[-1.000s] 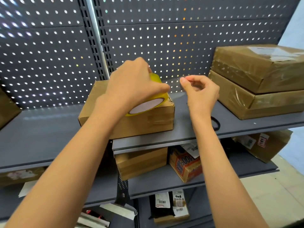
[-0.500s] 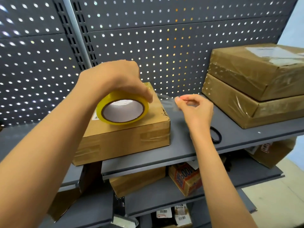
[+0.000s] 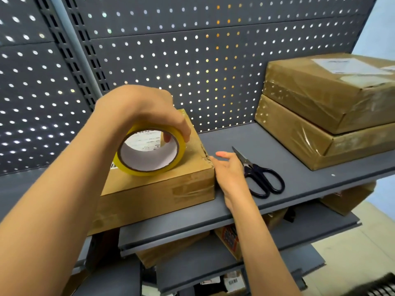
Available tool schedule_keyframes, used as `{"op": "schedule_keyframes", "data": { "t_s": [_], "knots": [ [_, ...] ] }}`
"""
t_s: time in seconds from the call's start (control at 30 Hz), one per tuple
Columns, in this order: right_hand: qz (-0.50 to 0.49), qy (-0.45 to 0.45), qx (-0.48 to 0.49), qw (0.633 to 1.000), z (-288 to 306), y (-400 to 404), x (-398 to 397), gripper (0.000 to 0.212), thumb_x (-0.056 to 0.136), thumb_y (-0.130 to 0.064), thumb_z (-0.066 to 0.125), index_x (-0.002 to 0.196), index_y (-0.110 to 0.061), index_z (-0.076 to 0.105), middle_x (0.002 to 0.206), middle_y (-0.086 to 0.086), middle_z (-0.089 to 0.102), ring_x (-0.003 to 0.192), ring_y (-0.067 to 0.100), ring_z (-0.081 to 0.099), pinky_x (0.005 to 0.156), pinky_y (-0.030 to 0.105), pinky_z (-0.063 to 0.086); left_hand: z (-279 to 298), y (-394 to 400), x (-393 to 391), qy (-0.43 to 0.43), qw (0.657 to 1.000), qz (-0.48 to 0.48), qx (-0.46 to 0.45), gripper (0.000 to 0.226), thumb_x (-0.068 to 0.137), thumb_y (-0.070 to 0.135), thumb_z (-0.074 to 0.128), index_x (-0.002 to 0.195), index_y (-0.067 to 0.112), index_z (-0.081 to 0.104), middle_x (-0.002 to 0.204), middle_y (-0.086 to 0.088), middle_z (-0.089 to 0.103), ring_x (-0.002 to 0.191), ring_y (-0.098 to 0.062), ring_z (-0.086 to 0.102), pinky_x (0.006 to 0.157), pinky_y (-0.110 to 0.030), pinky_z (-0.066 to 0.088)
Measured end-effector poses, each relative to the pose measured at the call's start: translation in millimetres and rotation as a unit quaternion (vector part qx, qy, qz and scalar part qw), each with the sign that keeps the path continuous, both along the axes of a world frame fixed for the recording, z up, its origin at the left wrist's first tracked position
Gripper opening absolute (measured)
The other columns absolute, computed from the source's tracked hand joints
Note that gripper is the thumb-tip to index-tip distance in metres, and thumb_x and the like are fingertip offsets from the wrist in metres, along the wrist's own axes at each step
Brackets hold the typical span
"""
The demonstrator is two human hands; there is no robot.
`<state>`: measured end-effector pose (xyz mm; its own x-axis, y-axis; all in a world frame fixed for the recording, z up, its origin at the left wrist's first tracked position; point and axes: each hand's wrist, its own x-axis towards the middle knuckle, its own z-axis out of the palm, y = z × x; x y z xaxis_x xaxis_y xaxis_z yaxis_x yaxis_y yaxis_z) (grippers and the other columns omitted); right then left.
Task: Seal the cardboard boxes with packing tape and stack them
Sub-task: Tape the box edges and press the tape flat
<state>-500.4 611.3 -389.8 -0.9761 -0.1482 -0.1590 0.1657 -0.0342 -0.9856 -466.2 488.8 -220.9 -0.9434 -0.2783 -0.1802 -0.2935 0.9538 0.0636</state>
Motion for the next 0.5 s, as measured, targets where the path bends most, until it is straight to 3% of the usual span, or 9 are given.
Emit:
{"op": "schedule_keyframes", "data": {
  "t_s": [0.17,0.23,0.33,0.43,0.5],
  "knots": [
    [0.015,0.034,0.02,0.999,5.0,4.3,-3.0,0.013,0.094,-0.011,0.056,0.106,-0.016,0.057,0.092,0.01,0.063,0.08,0.017,0.059,0.071,0.027,0.049,-2.7,-2.6,0.8,0.026,0.999,-0.001,0.025,0.041,0.069,0.05,0.07,0.036,0.027,0.062,0.048,0.002,0.048,0.055,-0.022,0.045,0.057,-0.032,0.038],
    [0.015,0.064,0.05,0.997,5.0,6.6,-4.2,0.012,0.092,-0.013,0.06,0.103,-0.017,0.058,0.085,0.005,0.06,0.077,0.015,0.057,0.075,0.03,0.048,-2.9,-3.0,2.0,0.032,0.999,0.0,0.026,0.043,0.07,0.047,0.069,0.036,0.022,0.062,0.044,0.003,0.046,0.052,-0.02,0.043,0.054,-0.03,0.036],
    [-0.008,0.118,0.098,0.988,3.7,10.1,-5.6,0.009,0.09,-0.014,0.064,0.098,-0.016,0.061,0.074,-0.003,0.056,0.069,0.007,0.054,0.07,0.023,0.044,-3.3,-1.9,3.3,0.036,0.999,0.001,0.029,0.041,0.072,0.044,0.069,0.043,0.016,0.063,0.051,0.0,0.047,0.054,-0.021,0.042,0.053,-0.029,0.035],
    [-0.039,0.203,0.183,0.961,5.8,18.9,-3.4,0.009,0.091,-0.013,0.06,0.1,-0.013,0.063,0.08,-0.003,0.058,0.068,0.005,0.052,0.067,0.014,0.043,-3.0,-0.6,4.7,0.042,0.998,0.007,0.037,0.04,0.073,0.041,0.069,0.043,0.016,0.061,0.049,0.0,0.045,0.052,-0.019,0.041,0.052,-0.029,0.033],
    [-0.055,0.264,0.272,0.924,8.3,29.9,-1.1,0.013,0.093,-0.014,0.057,0.105,-0.011,0.062,0.095,0.003,0.06,0.078,0.011,0.053,0.075,0.021,0.042,-3.3,0.3,4.4,0.049,0.998,0.015,0.042,0.04,0.074,0.038,0.069,0.043,0.016,0.06,0.049,-0.001,0.045,0.052,-0.02,0.041,0.052,-0.029,0.033]
  ]
}}
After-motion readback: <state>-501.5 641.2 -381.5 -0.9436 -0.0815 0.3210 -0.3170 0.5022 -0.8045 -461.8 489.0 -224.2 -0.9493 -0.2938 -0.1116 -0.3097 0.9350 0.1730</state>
